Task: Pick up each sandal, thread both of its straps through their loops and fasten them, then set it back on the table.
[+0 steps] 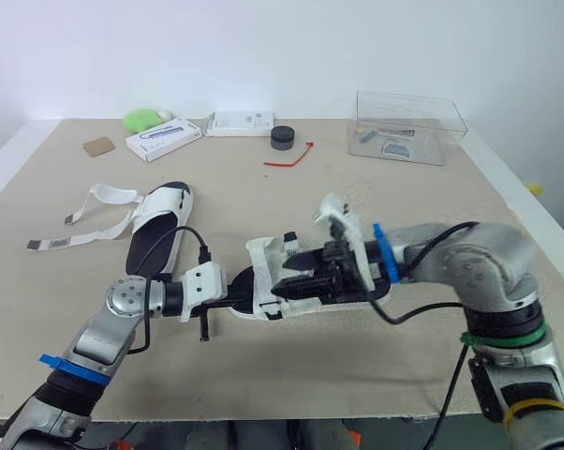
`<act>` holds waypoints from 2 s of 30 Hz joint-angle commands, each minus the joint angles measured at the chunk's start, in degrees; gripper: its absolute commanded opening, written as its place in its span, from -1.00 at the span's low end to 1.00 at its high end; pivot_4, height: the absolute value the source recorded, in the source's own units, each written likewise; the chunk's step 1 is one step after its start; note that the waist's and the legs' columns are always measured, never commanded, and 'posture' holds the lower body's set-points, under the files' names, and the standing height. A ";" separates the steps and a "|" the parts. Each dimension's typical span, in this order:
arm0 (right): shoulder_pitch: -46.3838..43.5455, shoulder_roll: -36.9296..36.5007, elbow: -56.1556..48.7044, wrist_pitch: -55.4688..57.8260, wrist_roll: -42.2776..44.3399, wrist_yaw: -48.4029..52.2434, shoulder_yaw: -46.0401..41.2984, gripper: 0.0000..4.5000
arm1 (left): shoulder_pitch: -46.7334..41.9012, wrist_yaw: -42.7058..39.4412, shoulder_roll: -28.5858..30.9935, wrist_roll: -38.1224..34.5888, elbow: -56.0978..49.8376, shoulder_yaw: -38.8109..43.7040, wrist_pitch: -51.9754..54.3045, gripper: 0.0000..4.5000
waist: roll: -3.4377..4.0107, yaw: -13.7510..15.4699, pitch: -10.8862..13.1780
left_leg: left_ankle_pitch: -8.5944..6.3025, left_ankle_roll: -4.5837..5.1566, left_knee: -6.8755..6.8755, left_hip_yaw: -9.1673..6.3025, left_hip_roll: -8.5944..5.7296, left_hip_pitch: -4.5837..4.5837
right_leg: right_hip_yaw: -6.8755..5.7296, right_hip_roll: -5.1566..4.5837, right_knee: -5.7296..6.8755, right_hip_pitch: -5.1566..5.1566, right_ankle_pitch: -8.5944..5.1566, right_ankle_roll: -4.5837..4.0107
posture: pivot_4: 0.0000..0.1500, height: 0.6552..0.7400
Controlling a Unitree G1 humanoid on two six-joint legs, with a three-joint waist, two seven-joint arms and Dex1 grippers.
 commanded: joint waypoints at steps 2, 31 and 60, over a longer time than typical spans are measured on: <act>8.44 -4.33 -6.92 6.06 11.98 3.28 -6.19 0.86 | 1.63 -1.48 1.41 2.75 3.36 -2.54 1.84 -1.00 | -0.11 0.07 -0.09 | -0.04 0.05 -0.02 -0.10 0.00 0.02 | -0.09 -0.01 -0.01 0.08 -0.02 -0.15 | 1.00 1.00; 19.00 8.95 -6.28 -10.61 -4.76 -12.82 2.76 0.75 | -2.11 -4.24 1.07 3.19 6.77 -2.88 0.36 -1.00 | -0.05 -0.05 -0.13 | 0.07 0.23 0.04 0.05 0.10 0.28 | 0.07 0.20 0.07 0.13 0.01 0.11 | 1.00 1.00; 25.21 1.27 -8.90 8.10 7.26 -9.73 -1.16 -0.97 | -0.32 -2.83 1.16 3.37 5.08 -2.74 1.03 -1.00 | -0.05 0.01 -0.14 | 0.07 0.22 0.00 0.02 0.08 0.20 | 0.06 0.15 0.05 0.12 -0.07 0.12 | 1.00 1.00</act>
